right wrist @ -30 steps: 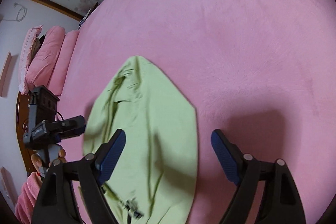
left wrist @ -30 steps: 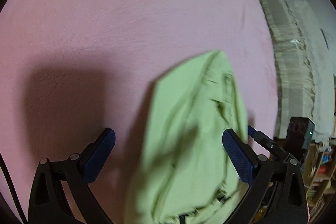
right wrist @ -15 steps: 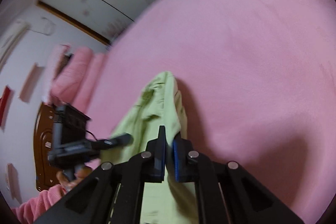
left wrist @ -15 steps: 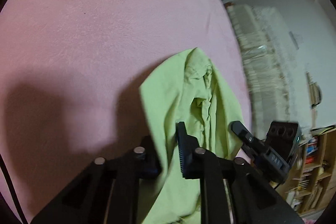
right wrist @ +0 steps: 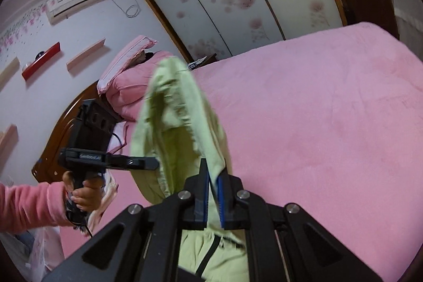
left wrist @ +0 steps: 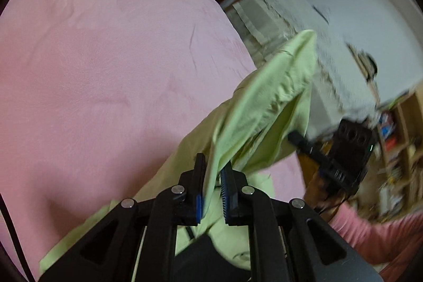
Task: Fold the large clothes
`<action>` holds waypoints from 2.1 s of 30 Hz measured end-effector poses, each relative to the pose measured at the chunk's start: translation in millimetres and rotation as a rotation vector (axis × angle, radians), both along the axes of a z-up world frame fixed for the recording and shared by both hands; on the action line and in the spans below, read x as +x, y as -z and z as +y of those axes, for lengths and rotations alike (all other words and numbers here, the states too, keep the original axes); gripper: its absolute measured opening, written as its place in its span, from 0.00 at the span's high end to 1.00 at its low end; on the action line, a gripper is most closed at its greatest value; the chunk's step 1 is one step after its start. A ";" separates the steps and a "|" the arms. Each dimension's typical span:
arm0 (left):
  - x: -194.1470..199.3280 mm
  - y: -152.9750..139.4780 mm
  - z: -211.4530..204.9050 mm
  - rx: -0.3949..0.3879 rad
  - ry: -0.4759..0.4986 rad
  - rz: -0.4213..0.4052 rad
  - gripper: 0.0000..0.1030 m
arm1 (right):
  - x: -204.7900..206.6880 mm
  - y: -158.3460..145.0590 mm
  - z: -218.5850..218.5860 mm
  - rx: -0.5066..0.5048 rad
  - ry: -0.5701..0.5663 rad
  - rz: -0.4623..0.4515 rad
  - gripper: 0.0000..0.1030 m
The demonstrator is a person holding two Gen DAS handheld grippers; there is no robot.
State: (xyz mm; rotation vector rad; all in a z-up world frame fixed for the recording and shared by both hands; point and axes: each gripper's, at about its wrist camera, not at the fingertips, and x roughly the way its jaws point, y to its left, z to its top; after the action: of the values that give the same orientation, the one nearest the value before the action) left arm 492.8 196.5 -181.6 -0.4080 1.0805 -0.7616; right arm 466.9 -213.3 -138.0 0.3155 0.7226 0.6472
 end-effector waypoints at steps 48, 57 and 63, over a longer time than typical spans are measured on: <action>-158.3 93.2 -54.4 0.305 -0.416 0.206 0.90 | -153.9 146.4 82.6 0.286 0.178 0.534 1.00; -77.1 136.7 -40.2 0.287 -0.471 0.182 0.91 | -42.9 181.7 63.0 0.188 0.229 0.512 1.00; -79.3 136.0 -10.5 0.253 -0.528 0.167 0.99 | -48.6 172.7 -15.1 0.123 0.524 0.433 1.00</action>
State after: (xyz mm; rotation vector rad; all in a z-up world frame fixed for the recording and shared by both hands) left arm 413.4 186.1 -317.6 -0.5175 1.1406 -0.1229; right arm 418.3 -228.4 -310.7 0.7446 0.9655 0.1192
